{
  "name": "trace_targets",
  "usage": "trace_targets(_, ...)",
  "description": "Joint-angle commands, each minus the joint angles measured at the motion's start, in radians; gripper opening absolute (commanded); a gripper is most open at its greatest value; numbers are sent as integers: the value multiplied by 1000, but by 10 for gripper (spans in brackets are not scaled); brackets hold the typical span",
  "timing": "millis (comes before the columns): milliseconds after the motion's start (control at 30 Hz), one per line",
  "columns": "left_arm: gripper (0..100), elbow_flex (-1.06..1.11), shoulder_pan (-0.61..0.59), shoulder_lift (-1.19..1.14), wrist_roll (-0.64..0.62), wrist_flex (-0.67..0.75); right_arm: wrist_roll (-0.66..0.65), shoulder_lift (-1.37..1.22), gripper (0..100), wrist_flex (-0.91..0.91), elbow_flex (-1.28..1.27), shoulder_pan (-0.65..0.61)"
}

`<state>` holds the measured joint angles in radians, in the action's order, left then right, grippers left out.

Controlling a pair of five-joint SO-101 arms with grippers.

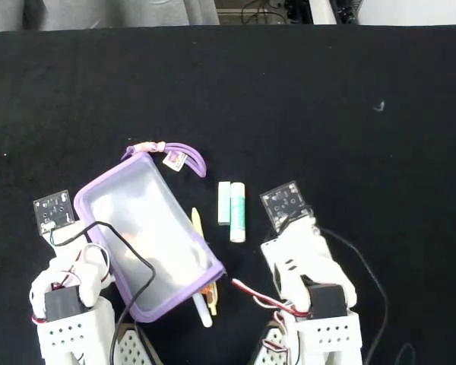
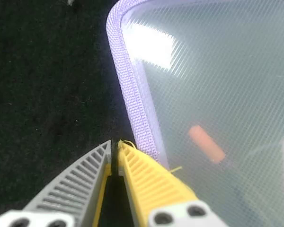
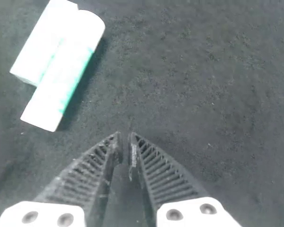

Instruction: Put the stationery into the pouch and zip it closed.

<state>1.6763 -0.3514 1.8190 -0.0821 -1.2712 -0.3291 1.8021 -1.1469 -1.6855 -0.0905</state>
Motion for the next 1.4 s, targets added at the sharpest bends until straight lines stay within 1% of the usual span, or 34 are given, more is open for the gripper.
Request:
trace_targets(0,30,24,-5,3,-9,-3,0,82,34,106,2,-72)
trace_targets(167,30,24,-4,3,-9,-3,-14,84,35,201,16,6)
trace_targets(267,30,24,-5,3,-9,-3,-150,84,35,279,27,15)
trace_targets(300,30,24,-4,3,-9,-3,-180,84,36,305,30,14)
trace_targets(333,30,24,-4,3,-9,-3,-181,82,41,341,30,6)
trace_targets(400,30,24,-4,3,-9,-3,-181,74,87,388,41,2)
trace_targets(533,30,24,-5,3,-9,-3,-181,74,237,393,93,0)
trace_targets(567,30,24,-5,3,-9,-3,-181,73,263,393,110,0)
trace_targets(633,30,24,-5,3,-9,-3,-180,73,270,402,142,-2)
trace_targets(733,30,24,-5,3,-9,-3,-153,71,247,399,206,-64)
trace_targets(900,30,24,-5,3,-9,-3,-100,21,233,408,303,-238)
trace_targets(1033,30,24,-5,3,-9,-3,-34,-170,233,496,407,-324)
trace_targets(1167,30,24,-5,3,-9,-3,-35,-506,233,572,582,-356)
trace_targets(1367,30,24,-5,3,-9,-3,-35,-1084,233,520,998,-396)
